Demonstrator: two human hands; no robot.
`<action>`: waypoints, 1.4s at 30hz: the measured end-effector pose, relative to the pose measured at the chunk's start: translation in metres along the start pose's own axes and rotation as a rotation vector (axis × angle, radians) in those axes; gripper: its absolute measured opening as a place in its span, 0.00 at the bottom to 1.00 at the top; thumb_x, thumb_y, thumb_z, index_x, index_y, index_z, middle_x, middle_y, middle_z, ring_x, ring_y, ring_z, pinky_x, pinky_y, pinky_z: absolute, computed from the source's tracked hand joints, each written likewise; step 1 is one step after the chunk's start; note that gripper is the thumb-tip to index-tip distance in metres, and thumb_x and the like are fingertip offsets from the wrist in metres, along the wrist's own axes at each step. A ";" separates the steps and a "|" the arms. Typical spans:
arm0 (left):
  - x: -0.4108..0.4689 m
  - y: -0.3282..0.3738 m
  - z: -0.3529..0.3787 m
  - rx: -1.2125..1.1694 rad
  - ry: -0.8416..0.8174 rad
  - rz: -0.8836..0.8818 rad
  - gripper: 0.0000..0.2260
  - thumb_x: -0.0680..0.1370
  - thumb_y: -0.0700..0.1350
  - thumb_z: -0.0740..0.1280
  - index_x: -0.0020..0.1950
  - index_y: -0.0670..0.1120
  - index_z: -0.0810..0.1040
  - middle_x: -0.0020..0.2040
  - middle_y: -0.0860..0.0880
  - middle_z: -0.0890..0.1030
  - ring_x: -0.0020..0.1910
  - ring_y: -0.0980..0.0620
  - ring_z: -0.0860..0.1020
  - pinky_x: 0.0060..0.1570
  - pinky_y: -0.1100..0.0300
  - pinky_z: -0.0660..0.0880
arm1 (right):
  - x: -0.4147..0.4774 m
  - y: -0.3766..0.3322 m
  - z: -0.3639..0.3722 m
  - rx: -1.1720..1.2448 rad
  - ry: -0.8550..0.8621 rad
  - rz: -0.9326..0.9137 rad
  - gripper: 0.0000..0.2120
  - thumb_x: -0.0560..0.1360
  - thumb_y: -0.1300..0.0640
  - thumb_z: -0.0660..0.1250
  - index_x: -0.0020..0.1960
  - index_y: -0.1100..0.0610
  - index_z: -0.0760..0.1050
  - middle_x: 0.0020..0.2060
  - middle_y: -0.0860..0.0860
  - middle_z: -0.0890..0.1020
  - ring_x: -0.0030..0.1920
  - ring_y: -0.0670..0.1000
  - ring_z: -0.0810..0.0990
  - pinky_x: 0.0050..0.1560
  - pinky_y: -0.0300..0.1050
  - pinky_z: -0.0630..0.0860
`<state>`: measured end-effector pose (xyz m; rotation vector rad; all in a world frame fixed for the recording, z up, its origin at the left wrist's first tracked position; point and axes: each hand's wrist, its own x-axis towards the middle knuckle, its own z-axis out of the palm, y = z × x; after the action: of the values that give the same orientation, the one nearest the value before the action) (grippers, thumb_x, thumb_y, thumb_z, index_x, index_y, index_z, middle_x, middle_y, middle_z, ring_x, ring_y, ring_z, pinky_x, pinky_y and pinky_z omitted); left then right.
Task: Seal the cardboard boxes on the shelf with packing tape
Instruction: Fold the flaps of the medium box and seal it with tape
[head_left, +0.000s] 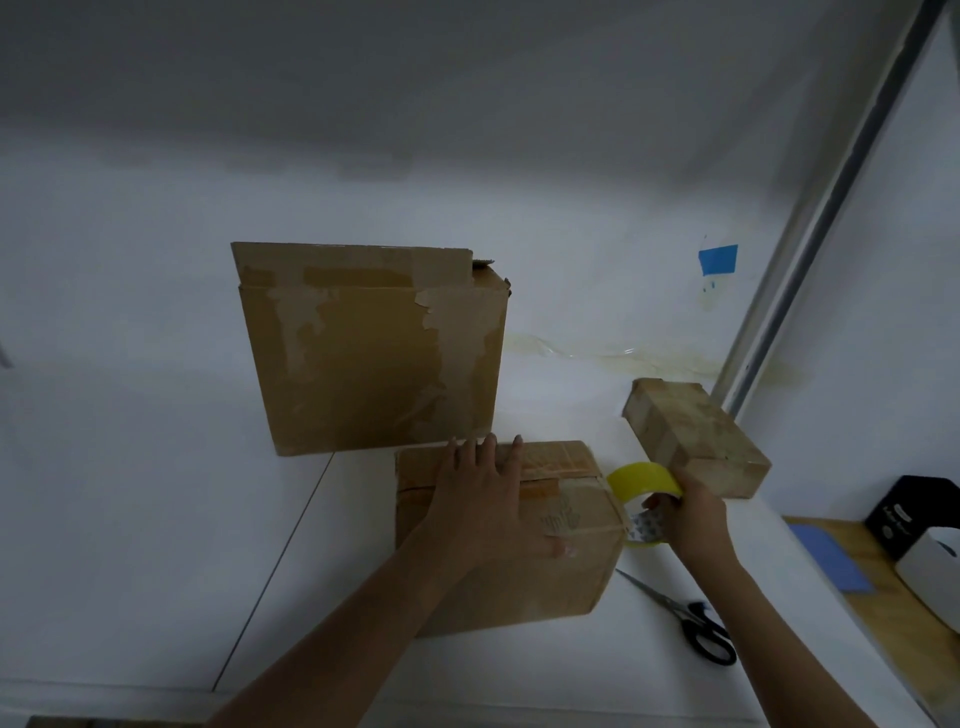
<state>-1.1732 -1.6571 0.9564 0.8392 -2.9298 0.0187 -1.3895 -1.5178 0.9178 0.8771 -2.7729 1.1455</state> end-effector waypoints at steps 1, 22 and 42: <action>0.000 0.001 -0.002 -0.004 -0.032 0.004 0.59 0.64 0.82 0.57 0.81 0.47 0.41 0.81 0.38 0.49 0.79 0.38 0.49 0.76 0.38 0.43 | 0.000 0.000 0.000 0.016 -0.005 -0.002 0.09 0.74 0.73 0.62 0.50 0.68 0.79 0.31 0.49 0.75 0.36 0.53 0.73 0.31 0.35 0.63; 0.029 0.020 0.001 -0.172 0.018 0.097 0.49 0.62 0.78 0.66 0.78 0.59 0.56 0.72 0.47 0.66 0.69 0.45 0.64 0.70 0.39 0.57 | -0.038 0.001 0.033 0.852 -0.255 0.608 0.14 0.79 0.53 0.65 0.56 0.65 0.75 0.43 0.60 0.84 0.41 0.58 0.83 0.35 0.45 0.77; 0.008 -0.008 -0.023 -0.433 0.133 0.040 0.49 0.61 0.73 0.73 0.78 0.65 0.56 0.74 0.55 0.64 0.72 0.52 0.63 0.73 0.48 0.57 | -0.055 -0.036 0.040 1.079 -0.656 0.702 0.36 0.68 0.27 0.63 0.62 0.54 0.77 0.53 0.61 0.84 0.52 0.66 0.83 0.51 0.69 0.77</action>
<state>-1.1735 -1.6668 0.9798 0.6783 -2.6718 -0.5156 -1.3171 -1.5373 0.8996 0.1946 -2.8486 3.1171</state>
